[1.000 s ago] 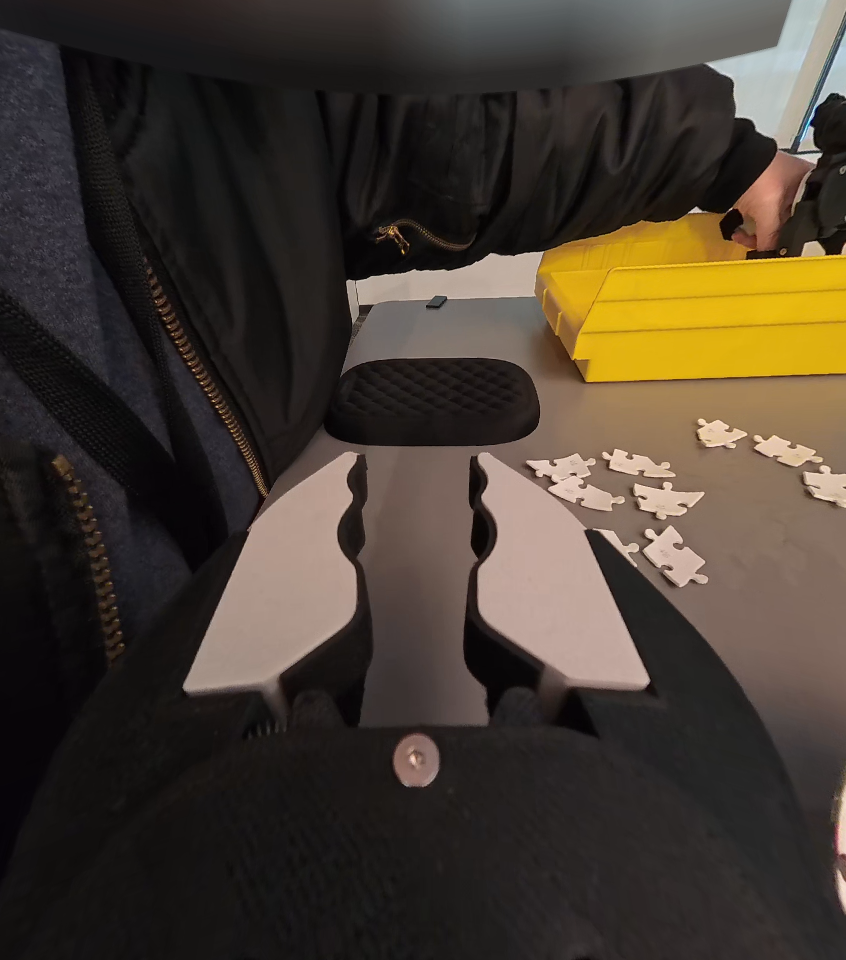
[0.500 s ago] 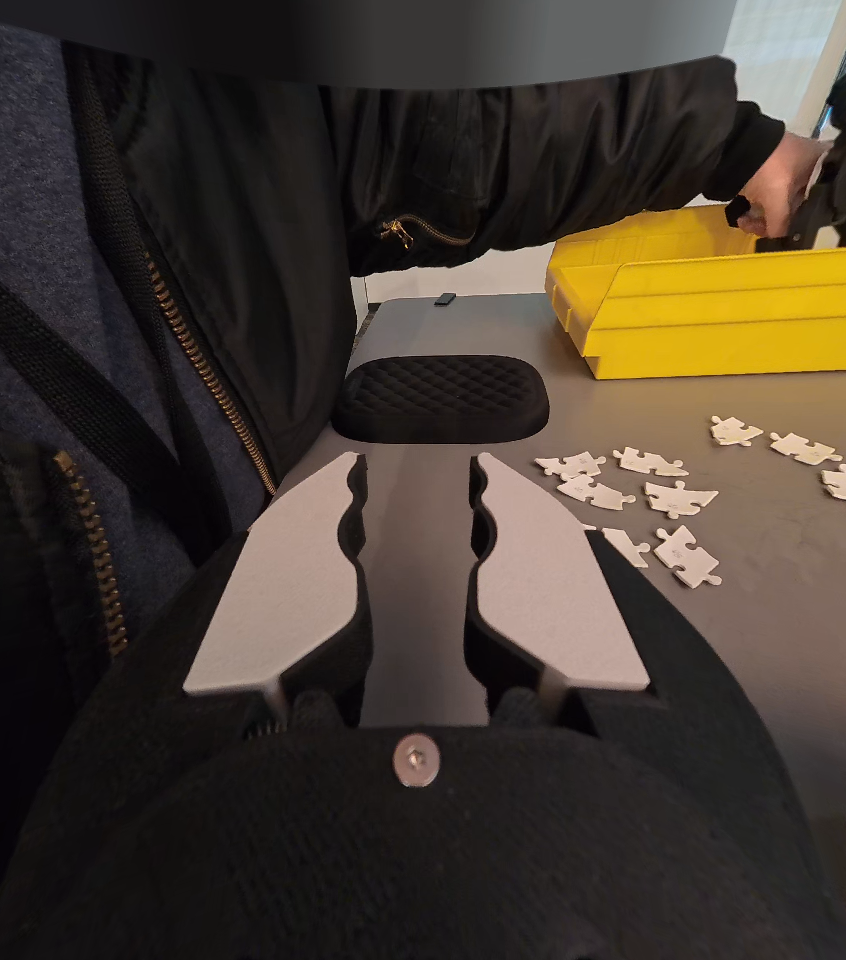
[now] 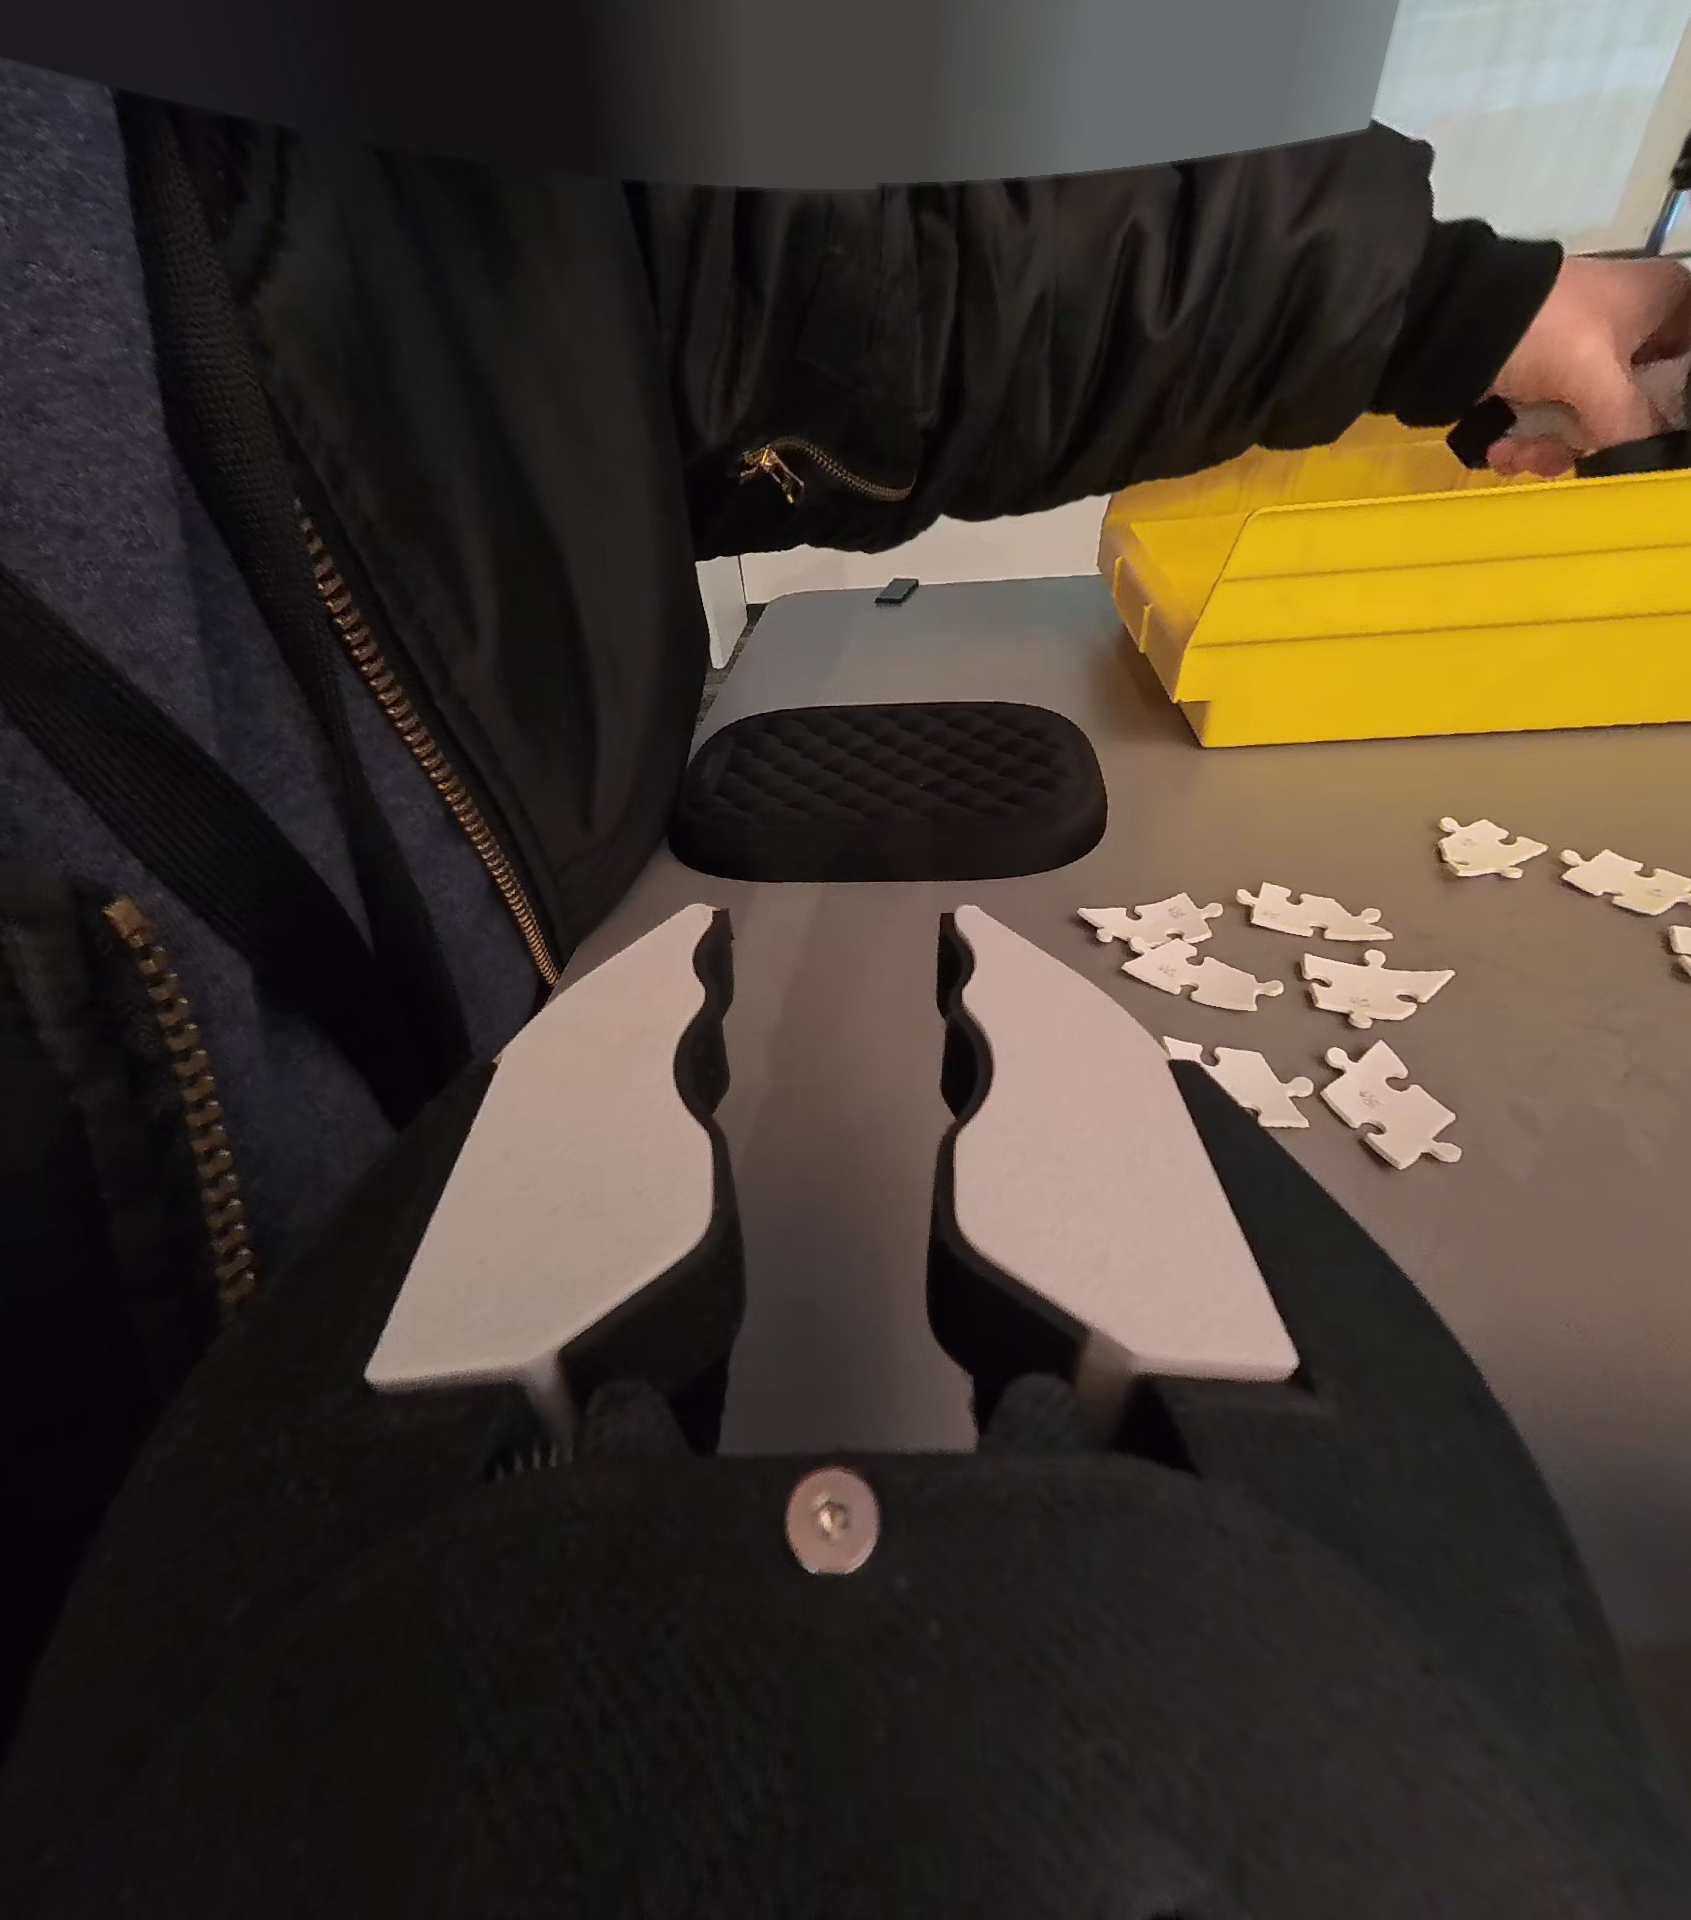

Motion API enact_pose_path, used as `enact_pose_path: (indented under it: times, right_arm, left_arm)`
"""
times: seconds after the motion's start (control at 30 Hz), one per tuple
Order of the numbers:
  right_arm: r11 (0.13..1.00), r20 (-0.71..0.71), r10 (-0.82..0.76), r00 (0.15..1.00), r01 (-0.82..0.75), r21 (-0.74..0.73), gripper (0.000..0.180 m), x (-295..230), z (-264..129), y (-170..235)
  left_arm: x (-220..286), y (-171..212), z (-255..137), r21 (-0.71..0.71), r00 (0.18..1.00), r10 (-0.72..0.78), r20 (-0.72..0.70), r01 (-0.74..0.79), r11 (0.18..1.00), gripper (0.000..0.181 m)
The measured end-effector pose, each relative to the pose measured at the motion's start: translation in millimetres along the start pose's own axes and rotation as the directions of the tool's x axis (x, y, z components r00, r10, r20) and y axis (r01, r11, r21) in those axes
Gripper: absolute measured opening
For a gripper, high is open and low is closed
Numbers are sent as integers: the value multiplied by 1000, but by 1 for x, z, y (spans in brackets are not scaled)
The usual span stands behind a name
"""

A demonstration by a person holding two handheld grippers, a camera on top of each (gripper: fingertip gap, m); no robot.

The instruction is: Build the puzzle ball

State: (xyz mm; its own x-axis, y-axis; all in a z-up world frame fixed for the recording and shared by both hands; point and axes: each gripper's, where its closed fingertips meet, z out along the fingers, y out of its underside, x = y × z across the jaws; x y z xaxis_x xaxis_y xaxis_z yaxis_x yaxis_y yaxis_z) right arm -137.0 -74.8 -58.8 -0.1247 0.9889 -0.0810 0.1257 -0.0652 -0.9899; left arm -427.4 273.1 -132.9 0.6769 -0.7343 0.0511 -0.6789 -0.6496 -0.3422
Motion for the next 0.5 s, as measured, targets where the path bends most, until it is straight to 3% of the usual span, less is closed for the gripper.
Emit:
enact_pose_path:
  times: [0.27, 0.5]
  right_arm:
    - [1000, 0, 3, 1000, -3, -3, 39, 0, 0, 1]
    - [1000, 1, 3, 1000, -3, -6, 39, 0, 0, 1]
  left_arm:
    - [-5, -3, 17, -42, 999, 12, 46, -10, 999, 49]
    - [-7, -2, 17, -49, 996, 22, 82, -18, 999, 40]
